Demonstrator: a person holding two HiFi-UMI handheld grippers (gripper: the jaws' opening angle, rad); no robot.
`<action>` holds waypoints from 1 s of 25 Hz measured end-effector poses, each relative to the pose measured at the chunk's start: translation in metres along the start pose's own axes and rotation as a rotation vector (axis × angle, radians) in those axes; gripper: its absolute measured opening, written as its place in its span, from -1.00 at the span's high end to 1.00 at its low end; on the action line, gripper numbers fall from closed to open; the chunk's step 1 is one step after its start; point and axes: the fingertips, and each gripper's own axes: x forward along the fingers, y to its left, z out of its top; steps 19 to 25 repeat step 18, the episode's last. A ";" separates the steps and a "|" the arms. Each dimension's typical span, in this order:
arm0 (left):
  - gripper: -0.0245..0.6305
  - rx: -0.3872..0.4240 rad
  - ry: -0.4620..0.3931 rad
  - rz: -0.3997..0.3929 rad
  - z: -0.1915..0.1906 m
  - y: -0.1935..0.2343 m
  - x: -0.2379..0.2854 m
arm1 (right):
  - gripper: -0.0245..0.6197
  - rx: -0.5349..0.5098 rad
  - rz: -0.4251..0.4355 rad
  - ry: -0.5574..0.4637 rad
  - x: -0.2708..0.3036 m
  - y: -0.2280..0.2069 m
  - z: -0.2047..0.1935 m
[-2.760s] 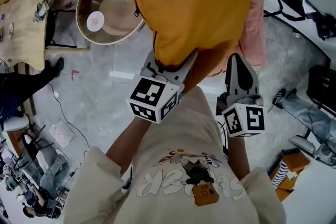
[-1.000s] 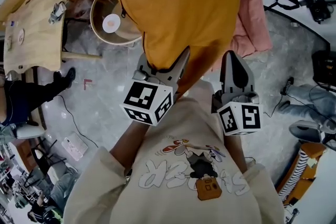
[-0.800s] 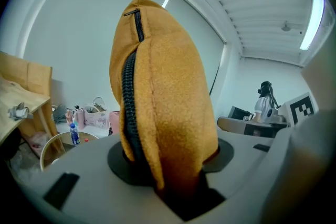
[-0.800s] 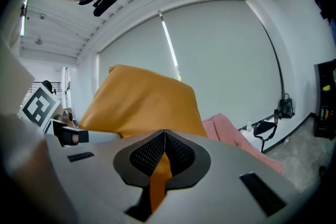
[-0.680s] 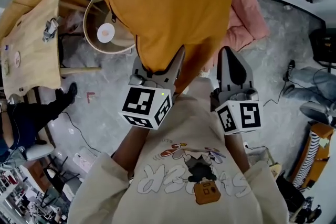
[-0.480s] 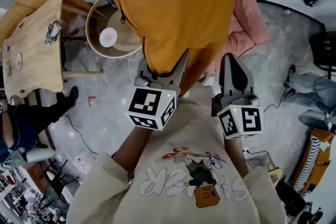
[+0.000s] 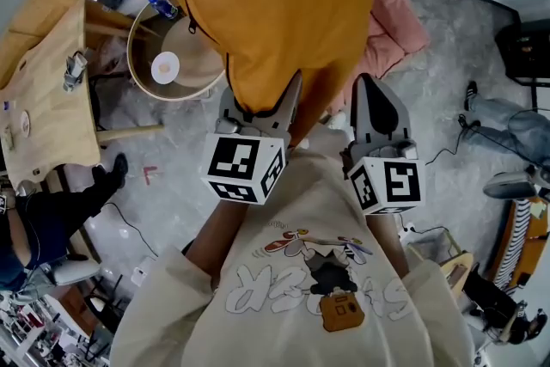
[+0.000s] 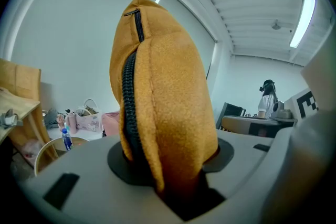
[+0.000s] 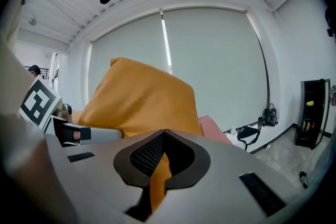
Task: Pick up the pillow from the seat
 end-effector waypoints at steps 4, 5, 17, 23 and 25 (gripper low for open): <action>0.32 0.009 0.008 -0.016 -0.002 -0.001 0.002 | 0.86 0.005 -0.011 0.005 0.000 0.000 -0.004; 0.32 0.010 0.009 -0.019 -0.003 -0.001 0.001 | 0.86 0.005 -0.013 0.008 0.000 0.000 -0.005; 0.30 0.045 0.046 -0.035 -0.008 -0.002 -0.003 | 0.86 0.049 -0.041 -0.006 0.000 0.001 -0.010; 0.30 0.048 0.046 -0.035 -0.007 0.000 -0.003 | 0.86 0.052 -0.040 -0.008 0.001 0.002 -0.010; 0.30 0.048 0.046 -0.035 -0.007 0.000 -0.003 | 0.86 0.052 -0.040 -0.008 0.001 0.002 -0.010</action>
